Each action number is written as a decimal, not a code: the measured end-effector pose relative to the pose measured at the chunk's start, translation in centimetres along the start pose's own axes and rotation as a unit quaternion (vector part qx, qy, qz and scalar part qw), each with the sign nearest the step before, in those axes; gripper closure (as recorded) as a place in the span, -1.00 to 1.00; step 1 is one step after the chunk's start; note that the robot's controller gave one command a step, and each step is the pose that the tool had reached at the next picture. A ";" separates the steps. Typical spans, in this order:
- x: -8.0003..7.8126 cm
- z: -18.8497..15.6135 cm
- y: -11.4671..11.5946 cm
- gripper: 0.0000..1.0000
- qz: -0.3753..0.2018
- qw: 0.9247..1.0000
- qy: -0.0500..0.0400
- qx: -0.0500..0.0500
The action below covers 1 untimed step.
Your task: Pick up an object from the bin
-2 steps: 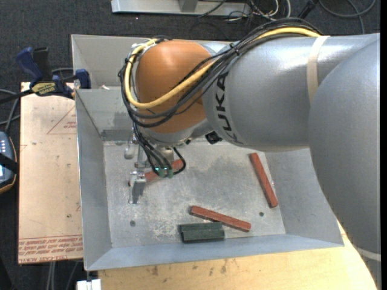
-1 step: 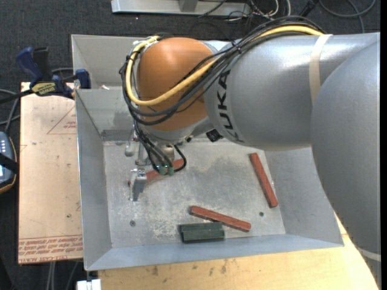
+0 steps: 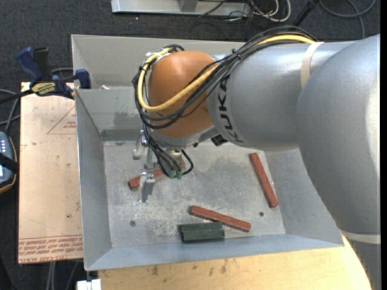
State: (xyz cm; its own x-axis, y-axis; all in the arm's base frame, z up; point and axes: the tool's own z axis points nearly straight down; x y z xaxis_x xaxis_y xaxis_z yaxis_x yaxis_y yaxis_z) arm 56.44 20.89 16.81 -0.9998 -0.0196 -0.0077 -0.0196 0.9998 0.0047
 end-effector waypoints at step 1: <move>-0.2 7.0 -1.1 -1.00 0.022 1.000 0.003 0.002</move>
Offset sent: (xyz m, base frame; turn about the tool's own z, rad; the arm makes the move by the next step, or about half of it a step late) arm 0.0563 -0.0732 -0.0949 -0.0215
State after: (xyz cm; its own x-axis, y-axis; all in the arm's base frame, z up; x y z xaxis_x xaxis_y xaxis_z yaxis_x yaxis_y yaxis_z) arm 56.74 19.80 9.85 -0.9997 0.0240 -0.0016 0.0240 0.9997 0.0014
